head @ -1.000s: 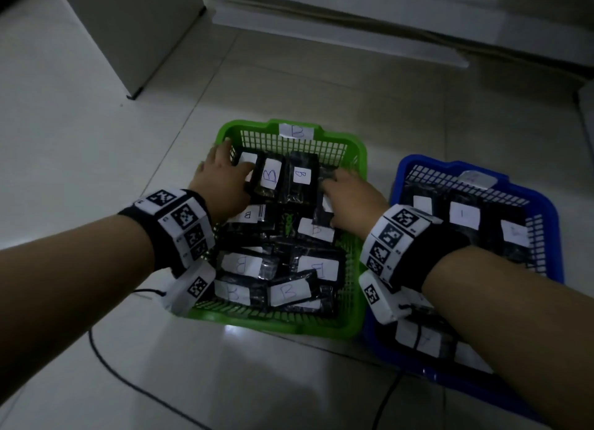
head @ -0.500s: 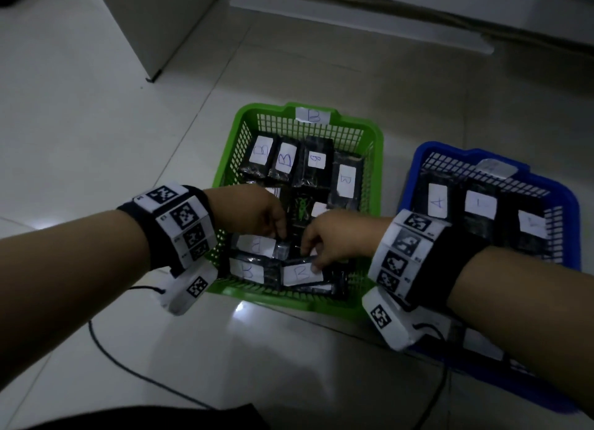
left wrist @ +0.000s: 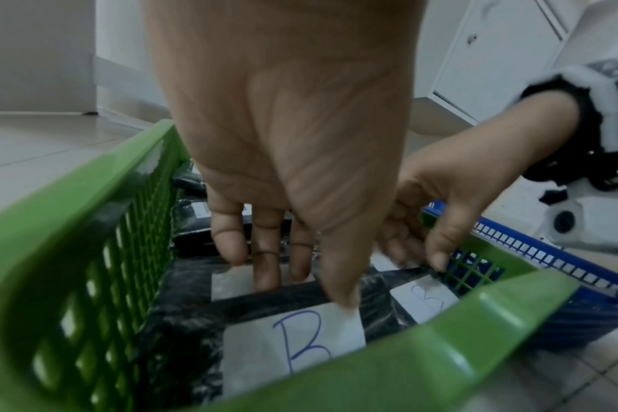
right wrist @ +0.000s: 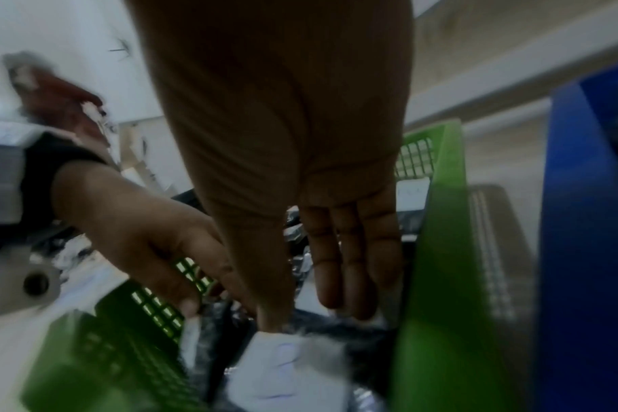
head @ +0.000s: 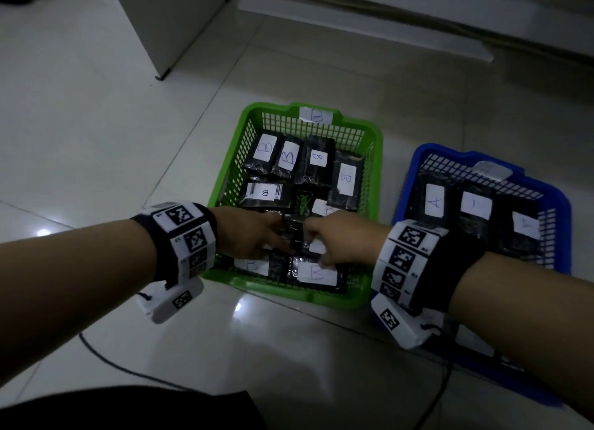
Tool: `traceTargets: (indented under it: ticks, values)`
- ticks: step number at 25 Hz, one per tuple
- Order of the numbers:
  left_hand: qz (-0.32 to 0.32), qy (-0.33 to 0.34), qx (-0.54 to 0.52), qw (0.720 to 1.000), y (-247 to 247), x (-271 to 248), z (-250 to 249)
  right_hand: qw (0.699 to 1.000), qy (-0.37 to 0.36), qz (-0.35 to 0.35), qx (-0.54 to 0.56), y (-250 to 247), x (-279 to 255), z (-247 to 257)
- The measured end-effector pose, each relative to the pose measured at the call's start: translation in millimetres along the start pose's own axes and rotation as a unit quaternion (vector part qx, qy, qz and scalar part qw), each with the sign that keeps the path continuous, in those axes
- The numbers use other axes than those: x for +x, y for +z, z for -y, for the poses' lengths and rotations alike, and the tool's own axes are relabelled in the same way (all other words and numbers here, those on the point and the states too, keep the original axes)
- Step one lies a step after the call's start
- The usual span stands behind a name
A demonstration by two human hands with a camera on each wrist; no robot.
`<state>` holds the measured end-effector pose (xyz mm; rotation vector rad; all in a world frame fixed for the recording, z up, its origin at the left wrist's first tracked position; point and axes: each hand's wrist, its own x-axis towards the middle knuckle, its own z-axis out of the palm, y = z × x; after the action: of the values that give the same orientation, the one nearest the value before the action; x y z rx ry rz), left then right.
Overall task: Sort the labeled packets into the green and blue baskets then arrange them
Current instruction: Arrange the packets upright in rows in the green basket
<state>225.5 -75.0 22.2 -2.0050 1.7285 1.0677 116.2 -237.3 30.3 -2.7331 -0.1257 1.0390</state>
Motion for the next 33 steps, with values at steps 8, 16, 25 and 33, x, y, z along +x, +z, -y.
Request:
traceTargets:
  ticks: [8,16,25,33]
  values:
    - [-0.033,0.002,0.020,0.999,-4,1,-5,0.999,-0.017,0.041,-0.018,-8,-6,-5]
    - [-0.089,-0.042,-0.137,0.986,-5,9,-6,0.993,0.074,-0.051,0.078,-10,3,-21]
    - [-0.073,-0.065,-0.128,0.987,-12,8,-4,0.995,0.020,-0.066,0.072,-8,-3,-25]
    - [-0.052,0.049,-0.046,0.996,-6,1,-4,0.991,-0.108,0.060,-0.047,12,-6,4]
